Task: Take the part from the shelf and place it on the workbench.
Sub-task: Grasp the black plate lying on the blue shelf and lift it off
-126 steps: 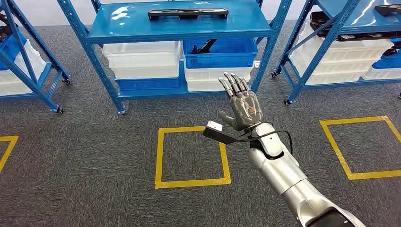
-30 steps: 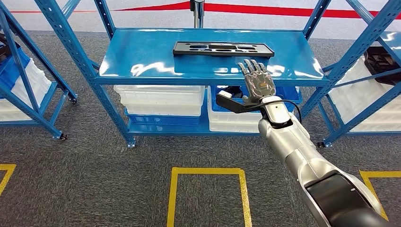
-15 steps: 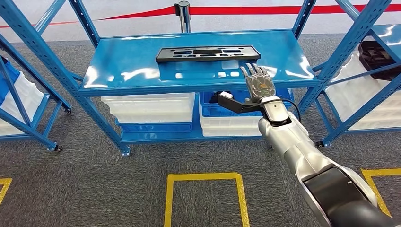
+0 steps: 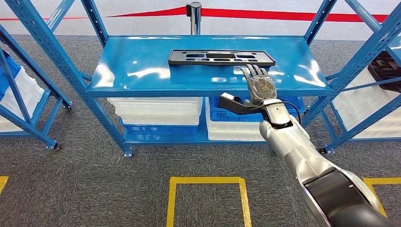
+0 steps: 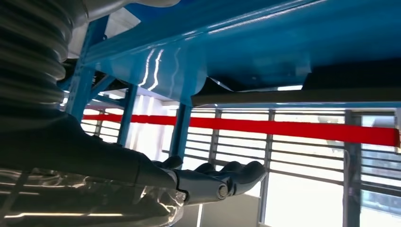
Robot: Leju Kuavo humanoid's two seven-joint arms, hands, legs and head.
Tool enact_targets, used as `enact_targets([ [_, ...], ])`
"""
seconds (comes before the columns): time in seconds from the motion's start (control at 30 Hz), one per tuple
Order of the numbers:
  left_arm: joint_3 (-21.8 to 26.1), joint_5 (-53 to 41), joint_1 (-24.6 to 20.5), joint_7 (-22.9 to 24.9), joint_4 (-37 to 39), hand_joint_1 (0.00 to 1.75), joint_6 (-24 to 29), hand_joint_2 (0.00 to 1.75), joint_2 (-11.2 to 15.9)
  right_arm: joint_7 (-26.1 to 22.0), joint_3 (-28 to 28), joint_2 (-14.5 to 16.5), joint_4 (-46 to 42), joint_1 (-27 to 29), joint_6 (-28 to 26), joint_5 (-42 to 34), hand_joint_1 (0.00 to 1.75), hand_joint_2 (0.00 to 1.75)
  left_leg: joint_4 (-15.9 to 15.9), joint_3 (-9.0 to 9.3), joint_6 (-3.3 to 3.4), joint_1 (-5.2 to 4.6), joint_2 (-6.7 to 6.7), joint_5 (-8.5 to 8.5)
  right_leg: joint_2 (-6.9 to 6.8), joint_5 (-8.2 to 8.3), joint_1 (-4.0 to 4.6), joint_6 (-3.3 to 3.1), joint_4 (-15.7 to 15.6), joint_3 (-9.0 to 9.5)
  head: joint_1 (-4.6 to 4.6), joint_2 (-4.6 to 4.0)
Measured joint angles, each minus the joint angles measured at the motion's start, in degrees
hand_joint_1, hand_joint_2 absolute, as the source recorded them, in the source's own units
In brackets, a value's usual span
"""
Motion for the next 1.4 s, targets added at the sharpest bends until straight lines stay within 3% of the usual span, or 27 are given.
enact_targets([
  [0.5, 0.2, -0.8, 0.5, 1.7, 0.0, 0.00, 0.4, 0.00, 0.3, 0.8, -0.4, -0.6, -1.2, 3.9, -1.2, 0.2, 0.00, 1.75, 0.0, 0.16, 0.15, 0.13, 0.12, 0.12, 0.01, -0.46, 0.12, 0.28, -0.8, 0.51, 0.02, 0.00],
  [0.97, 1.0, -1.4, -1.8, -0.6, -0.4, 0.00, 0.2, 0.00, 0.8, 1.0, -1.5, -1.4, -6.2, 5.6, -1.2, 1.3, 0.00, 1.75, 0.0, 0.17, 0.15, 0.13, 0.16, 0.10, 0.02, -0.47, 0.16, 0.30, -0.8, 0.51, -0.02, 0.00],
  [1.17, 1.1, -1.2, -1.8, -0.3, -0.4, 0.00, 0.3, 0.00, 1.0, 0.9, -1.5, -1.4, -8.0, 6.2, -0.5, 2.0, 0.00, 1.75, 0.2, 0.10, 0.45, -0.41, 0.15, -0.11, 0.02, -0.57, -0.13, 0.60, -0.8, 0.55, -0.09, 0.00],
  [1.27, 1.4, -1.1, -1.6, -0.1, -0.4, 0.00, 0.3, 0.00, 1.1, 0.8, -1.4, -0.9, -8.2, 5.9, -0.1, 2.3, 0.00, 1.75, -0.1, 0.34, 0.86, -0.35, 0.19, -0.27, 0.02, -0.83, -0.29, 1.04, -1.0, 0.68, -0.13, 0.00],
  [1.33, 1.8, -0.8, -1.5, -0.2, -0.4, 0.00, 0.4, 0.00, 1.1, 0.6, -1.4, -0.5, -8.2, 5.4, 0.0, 2.4, 0.00, 1.75, -0.8, 0.97, 1.20, 0.12, 0.33, -0.30, 0.01, -2.11, -0.25, 1.35, 1.1, -0.21, 0.07, 0.00],
  [1.4, 2.2, -0.6, -1.4, -0.3, -0.4, 0.00, 0.5, 0.00, 1.1, 0.3, -1.3, -0.1, -8.2, 5.0, 0.0, 2.5, 0.00, 1.75, -1.1, 1.37, 1.41, 0.41, 0.47, -0.40, -0.01, -5.00, -0.26, 1.44, 7.8, -3.76, 0.49, 0.00],
])
